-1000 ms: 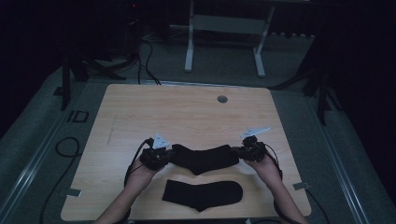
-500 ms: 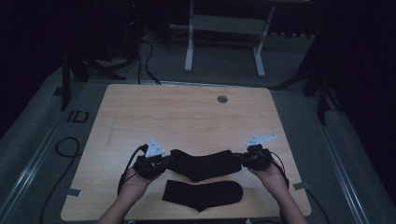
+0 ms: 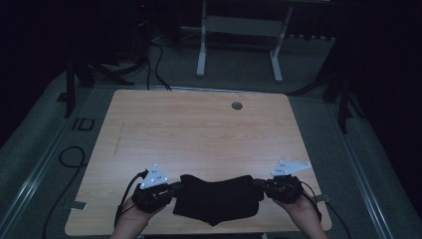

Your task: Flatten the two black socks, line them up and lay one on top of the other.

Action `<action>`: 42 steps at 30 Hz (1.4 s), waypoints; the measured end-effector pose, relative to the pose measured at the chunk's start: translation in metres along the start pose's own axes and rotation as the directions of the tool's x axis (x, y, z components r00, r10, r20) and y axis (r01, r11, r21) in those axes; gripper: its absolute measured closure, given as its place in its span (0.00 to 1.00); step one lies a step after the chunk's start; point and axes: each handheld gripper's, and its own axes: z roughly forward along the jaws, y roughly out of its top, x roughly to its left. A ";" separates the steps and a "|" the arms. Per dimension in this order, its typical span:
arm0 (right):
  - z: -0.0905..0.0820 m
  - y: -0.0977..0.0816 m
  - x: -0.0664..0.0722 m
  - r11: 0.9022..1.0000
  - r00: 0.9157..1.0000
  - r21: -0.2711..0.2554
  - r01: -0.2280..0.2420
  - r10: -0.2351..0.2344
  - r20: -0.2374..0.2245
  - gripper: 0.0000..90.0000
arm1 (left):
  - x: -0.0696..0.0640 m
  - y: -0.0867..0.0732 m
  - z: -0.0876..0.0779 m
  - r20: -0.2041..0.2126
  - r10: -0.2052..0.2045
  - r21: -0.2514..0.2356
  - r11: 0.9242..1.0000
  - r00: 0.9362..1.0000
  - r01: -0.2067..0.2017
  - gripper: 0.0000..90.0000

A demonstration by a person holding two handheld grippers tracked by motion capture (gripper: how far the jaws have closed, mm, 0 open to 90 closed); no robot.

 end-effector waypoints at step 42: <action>0.088 -0.011 -0.054 0.986 0.995 0.149 -0.079 0.069 0.074 0.92 | 0.049 -0.028 0.087 -0.060 -0.029 0.109 0.993 0.998 0.035 0.94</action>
